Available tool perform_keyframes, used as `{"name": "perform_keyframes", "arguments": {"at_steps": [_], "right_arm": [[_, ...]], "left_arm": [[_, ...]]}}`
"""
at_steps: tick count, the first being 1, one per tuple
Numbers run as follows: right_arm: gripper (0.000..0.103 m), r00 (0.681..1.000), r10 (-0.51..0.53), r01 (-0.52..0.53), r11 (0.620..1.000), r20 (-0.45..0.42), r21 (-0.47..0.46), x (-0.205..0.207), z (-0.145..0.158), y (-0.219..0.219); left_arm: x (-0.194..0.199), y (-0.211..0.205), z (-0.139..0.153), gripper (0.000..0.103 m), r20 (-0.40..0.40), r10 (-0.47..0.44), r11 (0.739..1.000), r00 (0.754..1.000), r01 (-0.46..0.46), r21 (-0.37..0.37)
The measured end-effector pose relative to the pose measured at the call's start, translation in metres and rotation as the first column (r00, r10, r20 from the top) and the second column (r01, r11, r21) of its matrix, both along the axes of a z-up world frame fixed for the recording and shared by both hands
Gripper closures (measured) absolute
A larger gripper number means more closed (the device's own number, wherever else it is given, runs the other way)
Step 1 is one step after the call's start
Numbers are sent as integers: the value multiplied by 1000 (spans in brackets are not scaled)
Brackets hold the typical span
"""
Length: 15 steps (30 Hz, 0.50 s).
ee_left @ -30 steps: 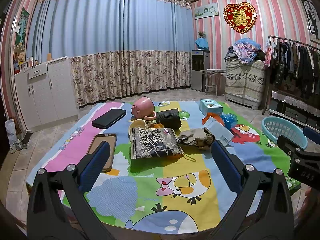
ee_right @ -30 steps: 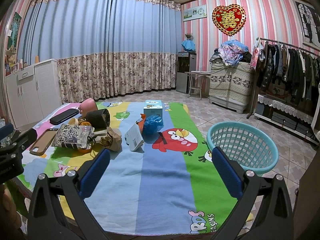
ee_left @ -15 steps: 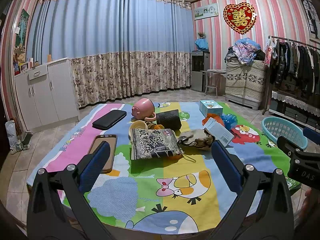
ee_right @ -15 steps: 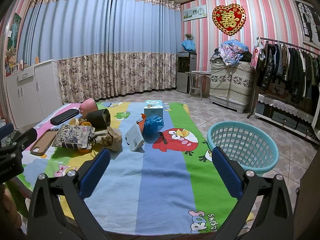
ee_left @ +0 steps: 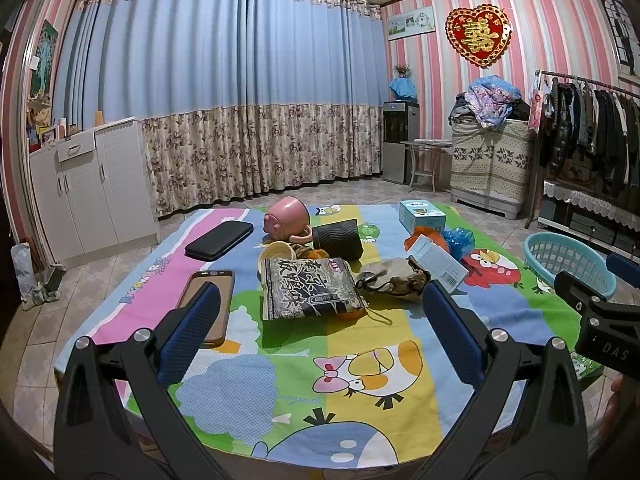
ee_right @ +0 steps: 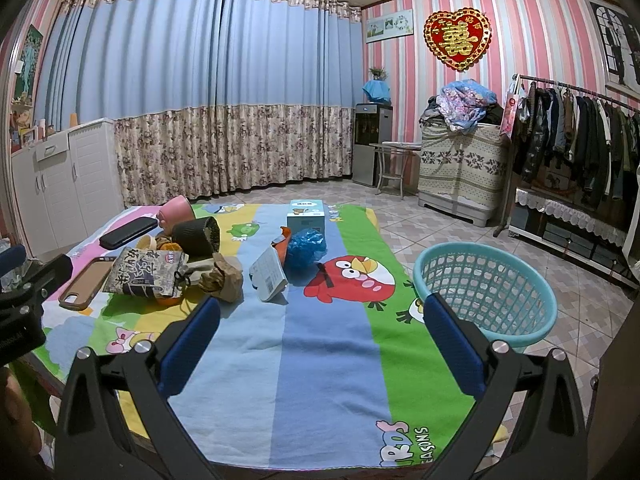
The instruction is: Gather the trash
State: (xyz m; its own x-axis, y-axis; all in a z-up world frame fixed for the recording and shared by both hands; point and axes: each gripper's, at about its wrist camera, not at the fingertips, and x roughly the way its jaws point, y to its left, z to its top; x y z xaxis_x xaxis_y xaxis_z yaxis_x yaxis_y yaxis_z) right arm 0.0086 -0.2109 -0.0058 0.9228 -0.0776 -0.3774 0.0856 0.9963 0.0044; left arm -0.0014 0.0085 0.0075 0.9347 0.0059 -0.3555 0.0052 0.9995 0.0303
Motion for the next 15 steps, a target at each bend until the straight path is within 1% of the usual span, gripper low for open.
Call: {"name": "perform_keyframes", "arguments": {"at_steps": [15], "right_arm": [[4,1000,1,-1,1000,0,0,0,0,0]], "left_arm": [[0,-1,0,5,3,1,1000,1000,-1,2]]}}
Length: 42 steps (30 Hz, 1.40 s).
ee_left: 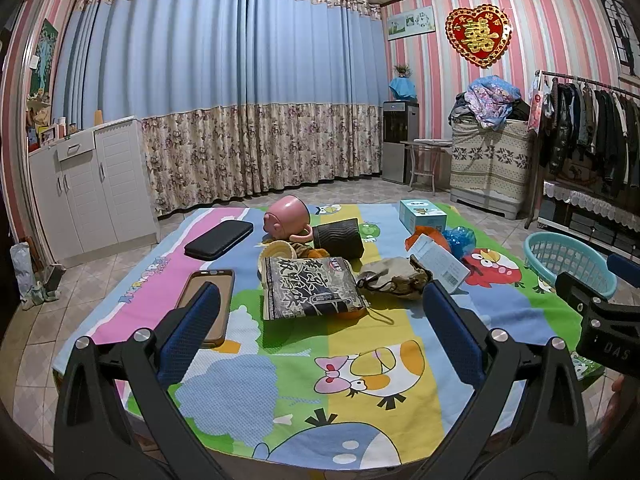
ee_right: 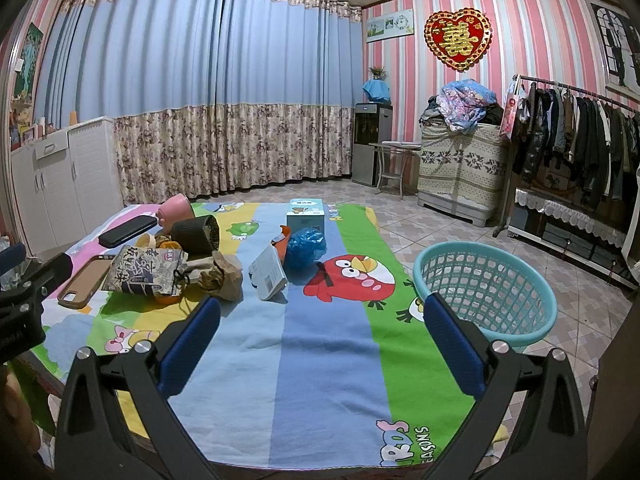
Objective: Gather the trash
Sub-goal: 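Move the left tool toward the black-and-white printed snack bag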
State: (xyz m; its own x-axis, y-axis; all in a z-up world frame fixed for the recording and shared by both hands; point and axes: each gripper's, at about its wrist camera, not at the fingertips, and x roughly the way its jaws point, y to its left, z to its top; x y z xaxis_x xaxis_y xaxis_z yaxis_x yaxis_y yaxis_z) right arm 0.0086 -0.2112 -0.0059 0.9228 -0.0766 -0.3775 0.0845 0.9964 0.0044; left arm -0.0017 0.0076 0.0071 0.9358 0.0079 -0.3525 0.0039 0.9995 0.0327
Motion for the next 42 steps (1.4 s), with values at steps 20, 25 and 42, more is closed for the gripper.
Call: {"name": "perform_keyframes", "arguments": {"at_steps": [20,25,42], "right_arm": [[4,998,-39,37,999,-53,-31,18,-17,-8],[4,996,-41,38,999,-80,-33,34,-22,-10],[4,980,-45,47,999,-195,7,75,-28,-24]], "left_arm": [[42,22,-21,5,-70,49,999,996,-47,24],[69,34,-29,5,-110,61,998,992,-59,14],[149,52,-65,5,-266,43,999,963,-39,19]]}}
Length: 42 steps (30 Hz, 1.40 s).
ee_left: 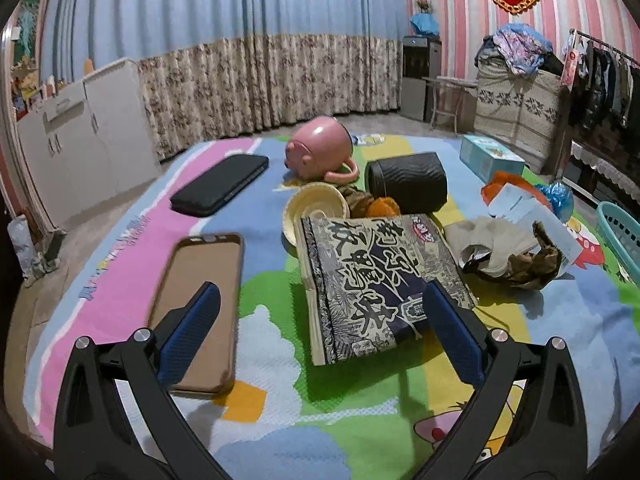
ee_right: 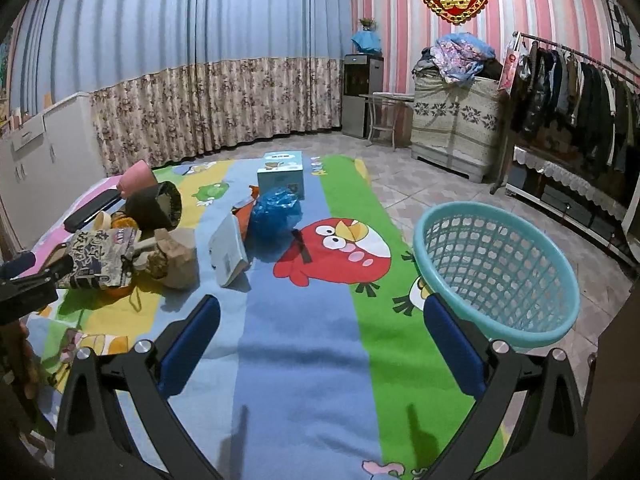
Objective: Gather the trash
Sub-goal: 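Move the left tool toward the black-and-white printed snack bag, then close the left gripper on the snack bag and lift it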
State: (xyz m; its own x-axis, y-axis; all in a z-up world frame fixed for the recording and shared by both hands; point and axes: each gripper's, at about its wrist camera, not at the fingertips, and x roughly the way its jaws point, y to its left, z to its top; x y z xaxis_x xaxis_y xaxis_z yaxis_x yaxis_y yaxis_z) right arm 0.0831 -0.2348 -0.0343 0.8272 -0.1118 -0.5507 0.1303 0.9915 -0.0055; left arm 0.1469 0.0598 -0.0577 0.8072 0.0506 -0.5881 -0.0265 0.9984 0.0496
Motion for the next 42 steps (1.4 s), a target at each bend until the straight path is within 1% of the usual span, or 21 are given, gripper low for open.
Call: {"name": "perform_keyframes", "arguments": {"at_steps": [1,5,6,7,9,10,12,14,15,17,23,28,29,30,31,32,33,36,38,40,42], "right_arm": [[4,1000,-12,12,1000,-3,-23,1,-1,2],[4,999,-27,25,997,-23,-73,6,-3,7],[4,999,-25,23,998,-35,-65,7,-5,7],[4,999,-21,19,999,-44,-51,8,-7,6],[4,998,-11,10,1000,-57,-15,9,-9,4],[4,998,-10,10,1000,-60,-5,10,-10,3],[4,999,6,-4,1000,-53,23,9,-9,2],[4,999,16,-15,999,-45,34,9,-7,5],[4,999,28,-26,999,-40,38,10,-5,7],[4,999,34,-33,999,-37,30,11,-4,11],[4,997,61,-61,998,-41,5,17,-1,27],[4,996,63,-62,998,-57,22,18,-5,34],[4,996,63,-62,998,-60,24,18,-6,34],[4,996,62,-60,998,-64,25,18,-7,33],[4,996,60,-58,998,-67,27,19,-9,32],[4,996,59,-57,998,-69,31,19,-10,31],[4,996,58,-56,998,-70,33,19,-11,29],[4,996,52,-50,998,-69,29,18,-15,24],[4,996,44,-41,998,-73,37,18,-18,19],[4,996,35,-30,997,-78,66,18,-21,10],[4,996,25,-16,995,-85,103,20,-24,2]], "left_arm": [[2,0,-2,6,-14,-10,1000,1000,9,-5],[11,-5,-8,21,-62,-80,996,995,78,-30],[12,-6,-9,31,-67,-92,995,994,90,-33],[13,-7,-10,37,-71,-105,994,992,103,-36],[14,-8,-12,55,-82,-121,992,989,117,-51],[13,-7,-12,59,-85,-126,991,988,121,-61],[12,-6,-12,79,-88,-137,988,987,130,-77],[10,-6,-13,93,-88,-147,987,985,141,-77],[9,-6,-13,99,-87,-151,987,985,145,-76],[8,-4,-12,103,-83,-155,985,984,148,-87],[0,13,4,103,-26,-147,982,989,143,-120],[-1,23,2,103,-71,-145,982,987,134,-135],[-1,23,0,92,-78,-141,983,987,130,-130],[-1,23,-1,63,-86,-140,984,986,128,-126],[0,21,-3,45,-94,-130,986,987,119,-120],[0,21,-4,24,-95,-119,987,988,107,-121],[0,20,-5,22,-93,-112,987,989,100,-128],[11,16,-10,22,-130,-113,985,985,94,-146],[22,9,-18,23,-169,-108,988,980,88,-124],[32,0,-26,33,-211,-117,990,970,98,-98],[36,-7,-31,52,-238,-137,989,962,120,-85]]}}
